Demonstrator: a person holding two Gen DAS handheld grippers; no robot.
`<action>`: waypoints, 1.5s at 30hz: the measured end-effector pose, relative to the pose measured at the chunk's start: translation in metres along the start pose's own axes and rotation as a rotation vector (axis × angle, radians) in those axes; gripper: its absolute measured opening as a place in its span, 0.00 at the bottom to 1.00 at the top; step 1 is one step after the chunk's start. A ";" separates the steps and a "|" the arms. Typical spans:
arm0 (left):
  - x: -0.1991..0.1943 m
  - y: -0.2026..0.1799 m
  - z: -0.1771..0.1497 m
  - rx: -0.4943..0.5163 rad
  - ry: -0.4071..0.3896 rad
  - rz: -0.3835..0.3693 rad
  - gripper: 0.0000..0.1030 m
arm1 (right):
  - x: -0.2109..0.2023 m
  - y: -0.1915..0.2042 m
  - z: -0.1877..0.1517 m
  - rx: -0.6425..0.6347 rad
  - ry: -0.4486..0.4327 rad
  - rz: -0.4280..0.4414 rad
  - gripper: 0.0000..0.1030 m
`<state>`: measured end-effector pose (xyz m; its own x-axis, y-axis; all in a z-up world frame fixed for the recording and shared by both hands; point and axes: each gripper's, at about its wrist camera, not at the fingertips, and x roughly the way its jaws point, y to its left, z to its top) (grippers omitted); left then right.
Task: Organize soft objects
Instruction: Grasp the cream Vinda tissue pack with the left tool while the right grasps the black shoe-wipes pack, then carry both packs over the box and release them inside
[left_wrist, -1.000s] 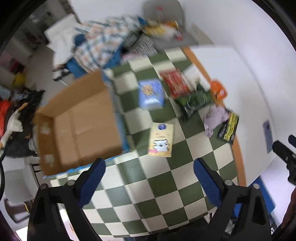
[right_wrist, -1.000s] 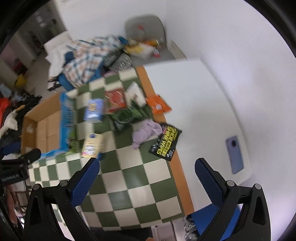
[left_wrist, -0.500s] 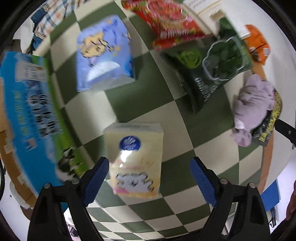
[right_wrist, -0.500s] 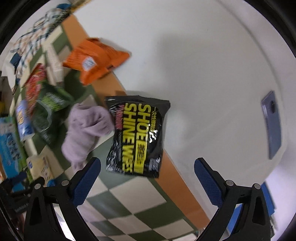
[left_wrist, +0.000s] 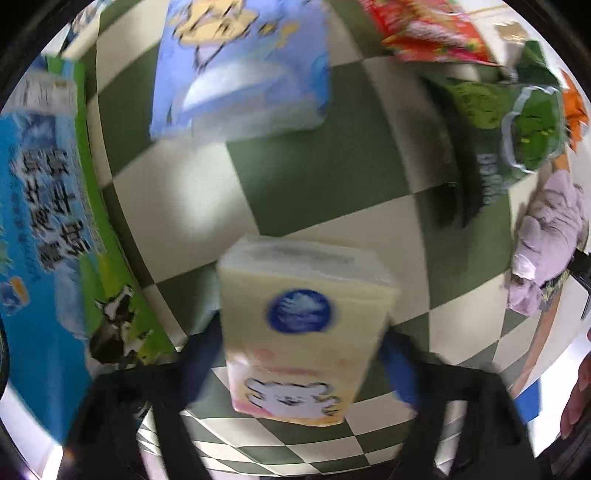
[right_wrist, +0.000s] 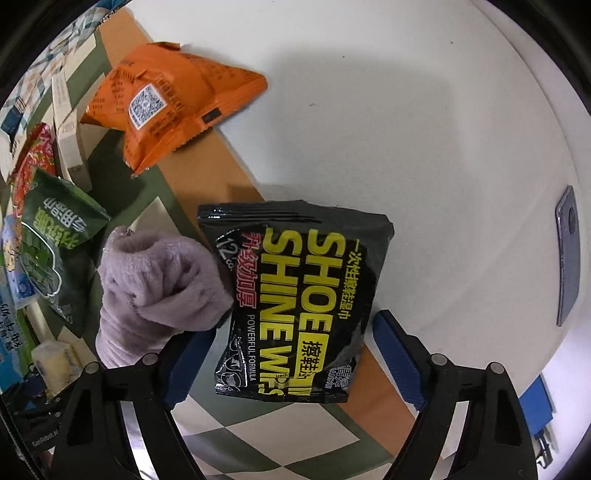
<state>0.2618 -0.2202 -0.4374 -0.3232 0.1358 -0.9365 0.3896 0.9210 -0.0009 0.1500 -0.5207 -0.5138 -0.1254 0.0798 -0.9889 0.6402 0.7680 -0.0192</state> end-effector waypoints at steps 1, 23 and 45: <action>0.003 0.004 0.002 -0.012 0.003 -0.006 0.61 | 0.001 0.001 -0.001 -0.001 -0.002 -0.002 0.84; -0.021 -0.016 -0.054 -0.061 -0.189 -0.064 0.59 | -0.024 0.004 -0.058 -0.006 0.014 0.020 0.50; -0.237 0.152 -0.166 -0.381 -0.588 -0.115 0.59 | -0.250 0.297 -0.195 -0.674 -0.161 0.424 0.50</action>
<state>0.2549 -0.0520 -0.1570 0.2164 -0.0909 -0.9721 0.0173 0.9959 -0.0893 0.2241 -0.1885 -0.2433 0.1690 0.3967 -0.9022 0.0085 0.9148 0.4038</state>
